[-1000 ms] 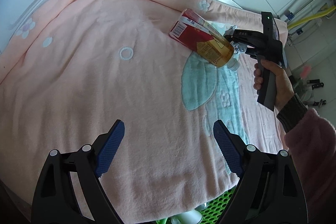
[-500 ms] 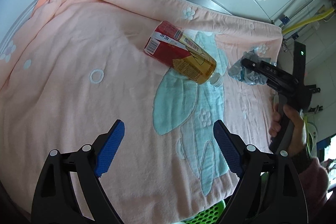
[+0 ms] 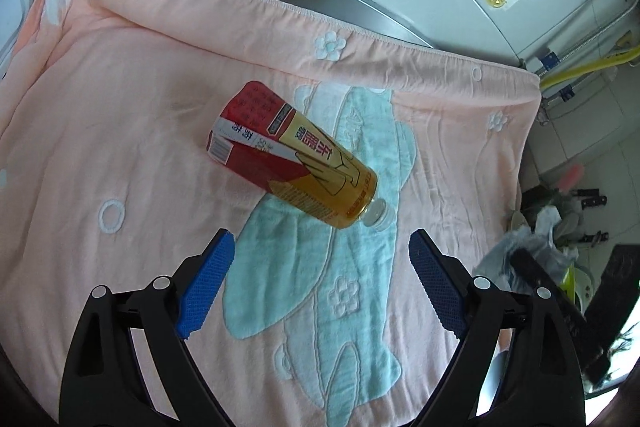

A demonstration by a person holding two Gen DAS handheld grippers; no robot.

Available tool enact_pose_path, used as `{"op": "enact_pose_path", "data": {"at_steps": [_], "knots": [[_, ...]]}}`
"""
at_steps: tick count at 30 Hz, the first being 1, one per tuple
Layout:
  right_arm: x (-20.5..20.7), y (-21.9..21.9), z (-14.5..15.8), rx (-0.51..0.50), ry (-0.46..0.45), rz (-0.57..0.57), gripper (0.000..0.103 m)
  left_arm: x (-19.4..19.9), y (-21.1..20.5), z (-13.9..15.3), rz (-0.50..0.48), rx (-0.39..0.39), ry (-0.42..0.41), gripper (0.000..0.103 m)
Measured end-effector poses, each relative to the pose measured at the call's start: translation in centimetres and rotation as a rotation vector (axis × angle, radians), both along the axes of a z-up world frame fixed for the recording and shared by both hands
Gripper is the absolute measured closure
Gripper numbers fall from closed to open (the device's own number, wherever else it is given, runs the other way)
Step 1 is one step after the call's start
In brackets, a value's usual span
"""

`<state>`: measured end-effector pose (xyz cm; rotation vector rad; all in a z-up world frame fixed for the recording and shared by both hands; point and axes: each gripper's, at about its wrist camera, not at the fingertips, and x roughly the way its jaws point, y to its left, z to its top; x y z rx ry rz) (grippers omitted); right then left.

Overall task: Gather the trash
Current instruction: 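Reach the left gripper to the red-and-gold drink bottle while right gripper holds the wrapper, then close the left gripper on the drink bottle and lift it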

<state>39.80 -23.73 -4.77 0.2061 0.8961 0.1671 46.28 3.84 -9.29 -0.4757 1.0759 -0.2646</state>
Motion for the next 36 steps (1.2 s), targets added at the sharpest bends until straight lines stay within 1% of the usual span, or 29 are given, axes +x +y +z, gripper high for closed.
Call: {"op": "enact_pose_path", "data": {"at_steps": [6, 11, 14, 16, 20, 23, 27, 29, 32, 33, 34, 36], "knots": [[-2.7, -0.2, 0.1, 0.035, -0.007, 0.003, 0.066, 3.8, 0.1, -0.6, 0.054, -0.032, 0.049, 0.014], [-4.4, 0.2, -0.3, 0.021, -0.007, 0.012, 0.066, 6.4, -0.4, -2.6, 0.136, -0.053, 0.133, 0.014], [-5.6, 0.6, -0.2, 0.005, -0.007, 0.024, 0.066, 7.3, -1.1, -3.8, 0.177, -0.063, 0.176, 0.014], [-6.6, 0.9, 0.0, -0.010, -0.017, 0.032, 0.066, 7.8, -1.4, -4.5, 0.208, -0.043, 0.206, 0.014], [-8.6, 1.4, 0.2, -0.030, -0.032, 0.047, 0.066, 9.0, -1.4, -6.1, 0.280, -0.051, 0.256, 0.014], [-9.9, 1.6, 0.1, -0.038, -0.027, 0.054, 0.066, 9.8, -1.4, -6.9, 0.313, -0.049, 0.282, 0.014], [-11.0, 1.6, -0.3, -0.034, -0.008, 0.046, 0.066, 10.6, -1.8, -7.9, 0.331, -0.047, 0.319, 0.014], [-11.4, 1.4, -0.5, -0.028, -0.005, 0.036, 0.066, 10.7, -2.3, -7.9, 0.338, -0.020, 0.315, 0.014], [-12.0, 1.0, -0.7, -0.011, 0.002, 0.019, 0.066, 10.9, -3.0, -7.7, 0.314, 0.028, 0.286, 0.016], [-12.2, 1.0, -0.8, -0.010, 0.004, 0.016, 0.066, 10.9, -3.2, -7.7, 0.311, 0.043, 0.282, 0.020], [-12.4, 0.9, -0.8, -0.011, 0.025, 0.006, 0.066, 10.8, -3.3, -7.7, 0.306, 0.050, 0.274, 0.020], [-12.9, 0.8, -1.0, -0.005, 0.030, 0.004, 0.066, 10.7, -3.3, -7.5, 0.282, 0.056, 0.247, 0.021]]}}
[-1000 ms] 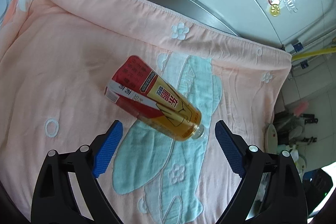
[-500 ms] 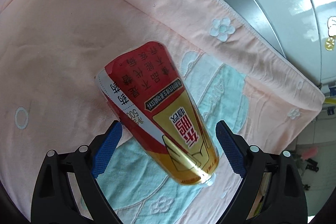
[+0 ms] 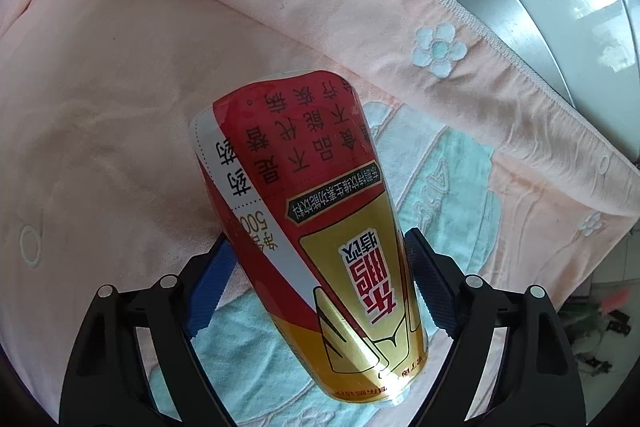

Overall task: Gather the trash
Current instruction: 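Close the left gripper on the drink bottle and lift it, then carry the bottle over the basket with left gripper while right gripper drops the wrapper in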

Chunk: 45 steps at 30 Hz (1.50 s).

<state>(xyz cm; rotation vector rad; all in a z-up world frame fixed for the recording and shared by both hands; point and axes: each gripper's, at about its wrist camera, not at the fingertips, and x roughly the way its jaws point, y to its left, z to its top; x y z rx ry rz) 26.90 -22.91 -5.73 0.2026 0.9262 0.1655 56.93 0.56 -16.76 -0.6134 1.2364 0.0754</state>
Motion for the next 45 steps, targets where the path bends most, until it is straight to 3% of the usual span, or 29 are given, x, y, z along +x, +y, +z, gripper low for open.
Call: {"op": "enact_pose_path", "data": {"at_steps": [9, 16, 37, 45], "knots": [[-2.6, 0.1, -0.3, 0.023, -0.001, 0.016, 0.066, -3.7, 0.1, 3.2, -0.154, 0.051, -0.137, 0.024], [-5.3, 0.6, 0.2, 0.047, -0.023, 0.063, 0.066, -9.3, 0.3, 6.2, -0.224, 0.078, -0.222, 0.027], [-14.6, 0.3, 2.3, 0.099, -0.057, 0.189, 0.066, -30.4, 2.3, 14.3, -0.288, 0.168, -0.419, 0.028], [-16.1, 1.7, 1.7, 0.049, -0.046, 0.240, 0.066, -37.2, 2.7, 14.8, -0.319, 0.182, -0.443, 0.028]]}}
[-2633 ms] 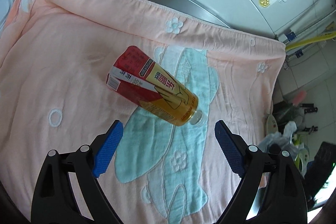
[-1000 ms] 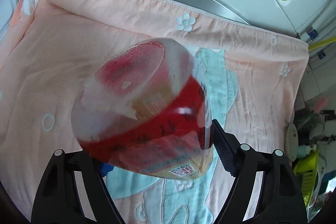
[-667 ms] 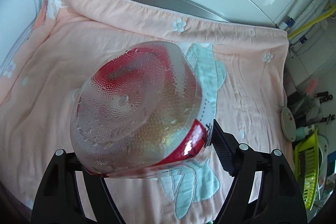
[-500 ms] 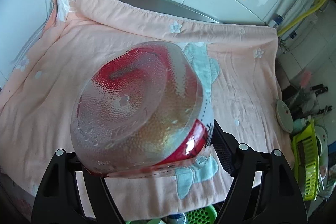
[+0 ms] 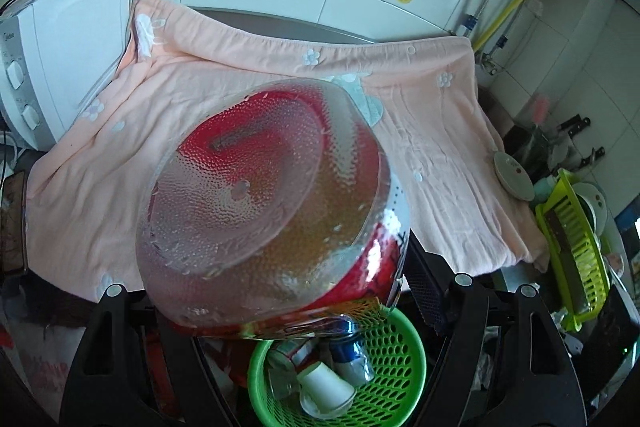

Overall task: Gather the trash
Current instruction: 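Carry the bottle over the basket with left gripper while right gripper drops the wrapper in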

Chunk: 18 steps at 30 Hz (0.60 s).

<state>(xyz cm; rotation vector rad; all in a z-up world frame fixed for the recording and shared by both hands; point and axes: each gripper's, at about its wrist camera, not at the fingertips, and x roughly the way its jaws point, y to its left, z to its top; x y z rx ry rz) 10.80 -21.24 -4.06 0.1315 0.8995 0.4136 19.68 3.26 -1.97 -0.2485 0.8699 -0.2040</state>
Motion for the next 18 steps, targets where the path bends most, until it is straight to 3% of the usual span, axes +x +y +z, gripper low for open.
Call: {"op": "enact_pose_path", "data": {"at_steps": [18], "knots": [[-0.6, 3.0, -1.0, -0.060, 0.000, 0.071, 0.063, -8.2, 0.2, -1.1, -0.045, 0.048, -0.004, 0.028]]}}
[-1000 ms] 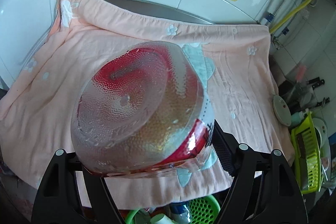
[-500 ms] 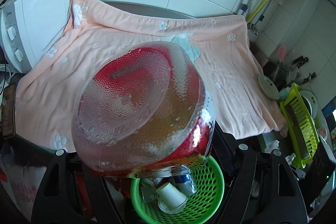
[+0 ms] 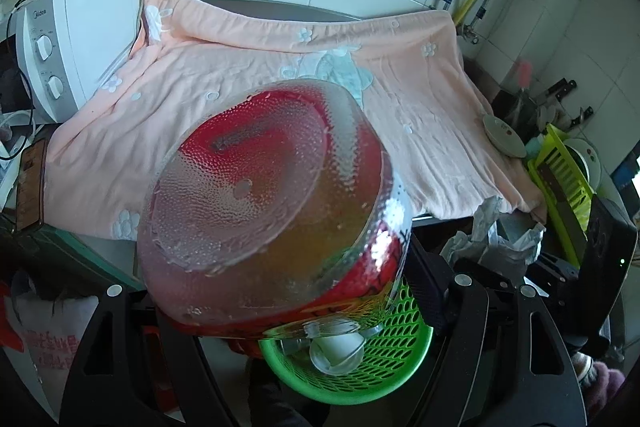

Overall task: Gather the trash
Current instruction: 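Carry the bottle over the basket with left gripper while right gripper drops the wrapper in, then open the left gripper over the basket to drop the drink bottle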

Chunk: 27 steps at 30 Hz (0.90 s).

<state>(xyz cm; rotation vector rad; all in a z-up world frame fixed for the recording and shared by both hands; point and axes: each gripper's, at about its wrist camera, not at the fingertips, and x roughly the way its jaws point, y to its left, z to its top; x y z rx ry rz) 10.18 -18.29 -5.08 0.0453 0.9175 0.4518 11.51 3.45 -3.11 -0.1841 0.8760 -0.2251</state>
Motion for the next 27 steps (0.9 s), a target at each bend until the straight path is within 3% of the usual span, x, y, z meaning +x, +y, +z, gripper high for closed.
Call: {"op": "enact_pose_path", "data": {"at_steps": [4, 11, 27], "knots": [[0.2, 0.4, -0.1, 0.001, 0.001, -0.001, 0.057, -0.8, 0.0, 0.1, -0.006, 0.021, -0.011, 0.028], [0.5, 0.6, 0.1, -0.015, -0.019, -0.020, 0.033, -1.4, 0.1, -0.2, -0.018, 0.031, -0.007, 0.028], [-1.1, -2.0, 2.3, 0.008, -0.085, -0.101, 0.015, -2.1, -2.5, -1.8, -0.104, 0.058, 0.029, 0.028]]}}
